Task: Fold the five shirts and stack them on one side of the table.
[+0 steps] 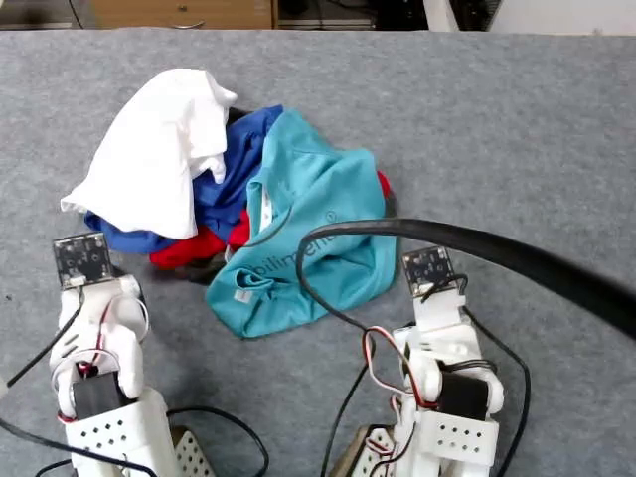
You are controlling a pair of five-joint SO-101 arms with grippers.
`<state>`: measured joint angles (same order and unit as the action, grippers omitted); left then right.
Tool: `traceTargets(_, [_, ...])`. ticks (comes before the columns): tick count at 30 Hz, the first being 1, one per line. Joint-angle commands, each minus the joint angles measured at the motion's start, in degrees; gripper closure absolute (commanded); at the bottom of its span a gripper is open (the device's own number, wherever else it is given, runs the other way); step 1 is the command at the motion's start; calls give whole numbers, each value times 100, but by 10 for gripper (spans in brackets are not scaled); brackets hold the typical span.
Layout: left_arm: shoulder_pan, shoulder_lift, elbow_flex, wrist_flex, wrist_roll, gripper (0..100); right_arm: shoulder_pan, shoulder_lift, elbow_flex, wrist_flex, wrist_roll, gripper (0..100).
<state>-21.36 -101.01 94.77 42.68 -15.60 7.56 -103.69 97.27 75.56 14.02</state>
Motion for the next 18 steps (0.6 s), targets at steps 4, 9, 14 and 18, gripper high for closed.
traceTargets(4, [26,-356,-492,-1547,-44,982,-40,-637,-48,26,35,993])
traceTargets(9, [62,-356,-633,-3138,-44,982,-40,-637,-48,26,35,993])
traceTargets(14, [53,-356,-624,-4782,-9,982,-40,-637,-48,26,35,993])
traceTargets(18, [18,-356,-501,-4941,0,982,-40,-637,-48,26,35,993])
